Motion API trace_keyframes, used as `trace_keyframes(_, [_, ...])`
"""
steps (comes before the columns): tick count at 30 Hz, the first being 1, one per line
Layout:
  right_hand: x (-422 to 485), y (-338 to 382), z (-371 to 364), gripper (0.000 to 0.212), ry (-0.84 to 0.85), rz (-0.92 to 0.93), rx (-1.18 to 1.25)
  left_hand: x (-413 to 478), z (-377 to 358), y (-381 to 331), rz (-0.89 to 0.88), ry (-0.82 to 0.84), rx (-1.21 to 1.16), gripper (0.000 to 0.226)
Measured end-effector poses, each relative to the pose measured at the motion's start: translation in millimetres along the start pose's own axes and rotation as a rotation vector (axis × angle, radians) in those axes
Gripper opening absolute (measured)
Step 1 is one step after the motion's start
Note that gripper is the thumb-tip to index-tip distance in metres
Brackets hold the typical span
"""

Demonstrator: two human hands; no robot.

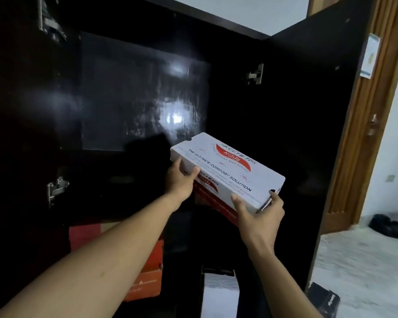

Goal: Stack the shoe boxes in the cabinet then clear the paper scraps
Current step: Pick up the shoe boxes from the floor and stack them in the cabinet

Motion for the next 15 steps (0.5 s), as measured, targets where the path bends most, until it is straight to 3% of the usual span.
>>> trace_keyframes(2, [8.4,2.4,-18.3,0.091,0.007,0.005,-0.025,7.9,-23.8,1.8,-0.011,0.085,-0.060,0.048])
trace_keyframes(5, [24.4,-1.4,-44.6,0.083,0.060,0.017,-0.070,21.0,-45.9,15.3,0.055,0.191,-0.056,0.050])
trace_keyframes(10, [42.2,-18.3,-75.4,0.087,0.223,0.095,-0.194,39.8,-55.1,42.7,0.137,0.295,-0.086,0.040])
trace_keyframes(13, [56.3,-34.8,-88.9,0.077,0.295,0.252,-0.341,57.2,-61.1,65.1,0.053,0.342,0.068,0.073])
trace_keyframes(15, [71.5,-46.8,-95.7,0.076,0.338,0.288,-0.437,74.0,-62.7,79.1,-0.010,0.281,0.194,0.094])
Point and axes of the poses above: each hand's wrist, its own x-axis towards the middle knuckle, its own z-axis out of the back of the hand, y = z × x, the point moved 6 cm from there along x, towards the middle knuckle, and after that the axes turned 8 degrees about -x, right-handed, at the moved point
